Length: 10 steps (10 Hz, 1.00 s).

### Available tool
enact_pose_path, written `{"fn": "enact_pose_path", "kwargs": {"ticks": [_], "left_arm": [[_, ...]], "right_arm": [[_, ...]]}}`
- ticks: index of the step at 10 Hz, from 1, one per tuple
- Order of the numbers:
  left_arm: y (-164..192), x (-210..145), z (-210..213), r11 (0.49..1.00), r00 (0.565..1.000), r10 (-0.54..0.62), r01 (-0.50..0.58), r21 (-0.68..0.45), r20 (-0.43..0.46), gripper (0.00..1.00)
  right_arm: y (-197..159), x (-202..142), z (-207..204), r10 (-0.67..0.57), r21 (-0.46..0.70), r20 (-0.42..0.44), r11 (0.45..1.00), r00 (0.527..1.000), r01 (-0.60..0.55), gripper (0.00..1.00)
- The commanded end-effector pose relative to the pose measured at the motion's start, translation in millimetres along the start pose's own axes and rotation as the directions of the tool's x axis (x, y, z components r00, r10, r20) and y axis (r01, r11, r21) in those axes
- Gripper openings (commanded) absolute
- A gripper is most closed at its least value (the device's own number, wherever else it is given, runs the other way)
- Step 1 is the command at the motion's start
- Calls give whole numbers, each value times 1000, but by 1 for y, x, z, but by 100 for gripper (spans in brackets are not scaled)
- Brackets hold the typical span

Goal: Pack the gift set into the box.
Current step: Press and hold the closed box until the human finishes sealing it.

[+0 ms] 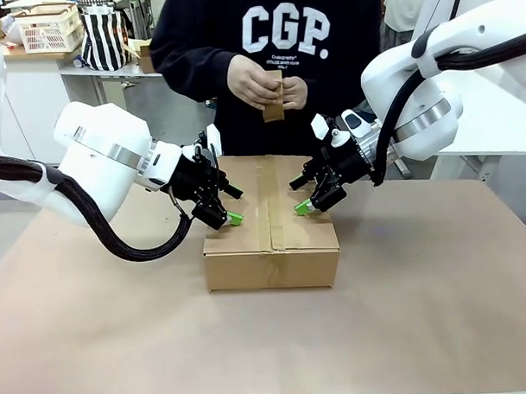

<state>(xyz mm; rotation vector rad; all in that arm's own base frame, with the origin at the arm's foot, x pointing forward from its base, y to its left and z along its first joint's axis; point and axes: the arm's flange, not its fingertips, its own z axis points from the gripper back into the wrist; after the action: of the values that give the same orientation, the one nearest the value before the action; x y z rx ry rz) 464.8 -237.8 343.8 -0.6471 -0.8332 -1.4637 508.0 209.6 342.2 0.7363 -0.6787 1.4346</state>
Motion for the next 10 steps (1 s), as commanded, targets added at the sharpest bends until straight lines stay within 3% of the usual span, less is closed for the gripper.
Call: {"fn": "enact_pose_path", "kwargs": {"ticks": [1, 10], "left_arm": [[-3, -3, -1, 1000, 1000, -11, 11, 1, -8, 100], [-3, -3, -1, 1000, 1000, -11, 11, 1, -8, 100]], "right_arm": [[1, -1, -1, 7, 0, 0, 1000, 1000, -7, 100], [1, -1, -1, 7, 0, 0, 1000, 1000, -7, 100]]}}
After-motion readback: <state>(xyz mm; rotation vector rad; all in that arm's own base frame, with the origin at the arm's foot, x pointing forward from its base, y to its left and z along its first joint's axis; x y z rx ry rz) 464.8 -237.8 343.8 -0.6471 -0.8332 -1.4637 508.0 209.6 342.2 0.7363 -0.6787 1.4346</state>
